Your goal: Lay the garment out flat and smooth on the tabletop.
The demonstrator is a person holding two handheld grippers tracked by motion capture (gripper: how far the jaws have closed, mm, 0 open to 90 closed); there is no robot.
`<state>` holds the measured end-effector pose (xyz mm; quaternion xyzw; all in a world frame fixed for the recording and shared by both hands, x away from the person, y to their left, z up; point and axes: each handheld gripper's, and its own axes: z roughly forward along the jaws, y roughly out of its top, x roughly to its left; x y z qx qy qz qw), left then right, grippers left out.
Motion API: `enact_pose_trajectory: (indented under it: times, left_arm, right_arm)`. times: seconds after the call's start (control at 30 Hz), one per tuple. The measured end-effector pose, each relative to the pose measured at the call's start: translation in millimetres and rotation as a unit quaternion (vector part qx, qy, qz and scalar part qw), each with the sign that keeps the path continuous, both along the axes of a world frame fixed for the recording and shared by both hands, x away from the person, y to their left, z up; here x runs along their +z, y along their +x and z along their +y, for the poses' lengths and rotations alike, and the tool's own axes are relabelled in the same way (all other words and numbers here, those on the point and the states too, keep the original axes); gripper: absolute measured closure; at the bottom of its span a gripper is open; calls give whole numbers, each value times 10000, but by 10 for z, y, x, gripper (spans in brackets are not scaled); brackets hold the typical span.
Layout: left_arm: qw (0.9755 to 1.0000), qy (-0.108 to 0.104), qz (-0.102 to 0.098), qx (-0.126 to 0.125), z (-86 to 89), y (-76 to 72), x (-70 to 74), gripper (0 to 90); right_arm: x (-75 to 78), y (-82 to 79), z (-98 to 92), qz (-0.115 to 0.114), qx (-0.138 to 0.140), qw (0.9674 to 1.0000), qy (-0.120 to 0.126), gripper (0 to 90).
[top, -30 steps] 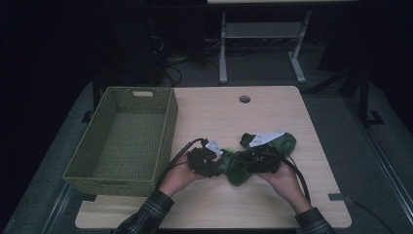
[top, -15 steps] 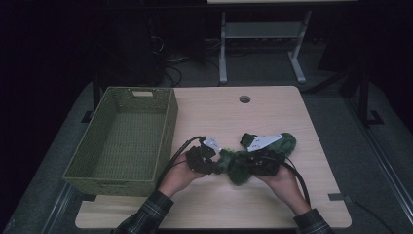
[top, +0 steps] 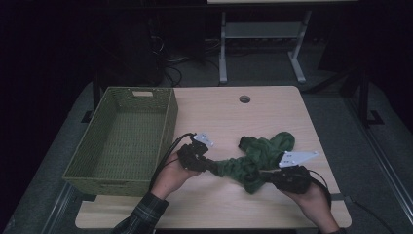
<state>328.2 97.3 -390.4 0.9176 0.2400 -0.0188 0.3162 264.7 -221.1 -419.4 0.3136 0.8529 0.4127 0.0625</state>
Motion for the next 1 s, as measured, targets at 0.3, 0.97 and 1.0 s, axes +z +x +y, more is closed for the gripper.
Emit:
enact_pose_trajectory:
  times: [0.3,0.97,1.0]
  left_arm:
    - [9991,208,361,-46,-36,-189,-216,826]
    - [9996,140,6,242,7,-191,-262,325]
    - [9996,120,-10,237,29,-194,-246,324]
  right_arm:
    - [-139,-294,-384,118,-201,9997,-79,866]
    - [72,72,-637,-146,-1041,9945,10,633]
    - [88,144,-626,-139,-1090,9939,-16,632]
